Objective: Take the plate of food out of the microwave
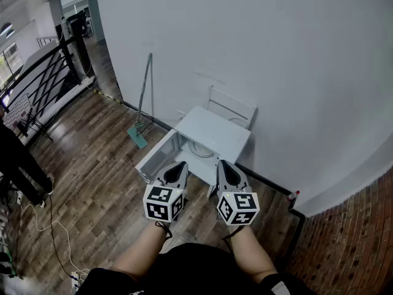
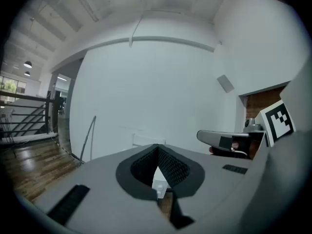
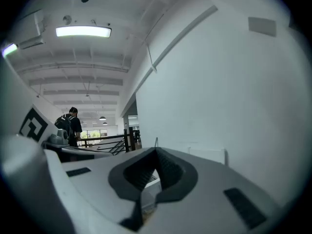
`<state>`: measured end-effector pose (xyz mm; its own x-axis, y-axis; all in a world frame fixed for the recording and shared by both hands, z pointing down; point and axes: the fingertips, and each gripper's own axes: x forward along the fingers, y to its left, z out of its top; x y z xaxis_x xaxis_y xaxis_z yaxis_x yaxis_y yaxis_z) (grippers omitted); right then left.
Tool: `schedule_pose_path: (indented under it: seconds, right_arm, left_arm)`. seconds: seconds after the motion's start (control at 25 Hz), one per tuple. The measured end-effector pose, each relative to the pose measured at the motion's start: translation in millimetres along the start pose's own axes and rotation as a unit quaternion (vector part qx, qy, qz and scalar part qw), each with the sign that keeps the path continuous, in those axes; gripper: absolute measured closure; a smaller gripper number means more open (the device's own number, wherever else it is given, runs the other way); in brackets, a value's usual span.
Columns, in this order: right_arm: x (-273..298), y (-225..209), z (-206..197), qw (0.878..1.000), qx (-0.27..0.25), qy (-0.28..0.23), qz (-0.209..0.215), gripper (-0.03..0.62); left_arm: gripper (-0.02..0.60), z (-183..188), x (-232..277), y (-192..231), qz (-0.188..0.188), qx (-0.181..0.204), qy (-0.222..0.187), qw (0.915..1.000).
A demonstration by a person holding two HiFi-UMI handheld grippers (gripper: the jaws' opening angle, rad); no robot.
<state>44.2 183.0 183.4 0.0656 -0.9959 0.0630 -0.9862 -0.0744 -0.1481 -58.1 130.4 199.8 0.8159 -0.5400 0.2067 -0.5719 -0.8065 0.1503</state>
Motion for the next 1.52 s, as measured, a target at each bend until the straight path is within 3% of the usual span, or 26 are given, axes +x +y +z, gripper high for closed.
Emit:
schedule_pose_path:
  seconds: [0.6, 0.96, 1.28, 1.52]
  right_arm:
    - [3, -25, -15, 1.0, 0.027, 0.01, 0.007, 0.58]
    - [-4, -49, -27, 0.999, 0.009, 0.027, 0.022, 0.58]
    - [3, -66, -36, 0.999, 0.022, 0.04, 0.019, 0.58]
    - [33, -78, -43, 0.998, 0.018, 0.051, 0.013, 0.58]
  left_arm:
    - [0.591, -16, 24, -3, 0.014, -0.017, 0.016, 0.9996]
    - [0.591, -32, 44, -12, 0.036, -0.041, 0.019, 0.9983]
    - [0.591, -39, 63, -16, 0.029, -0.046, 0.028, 0.9981]
    - [0.591, -44, 93, 3, 0.023, -0.051, 0.035, 0.9979]
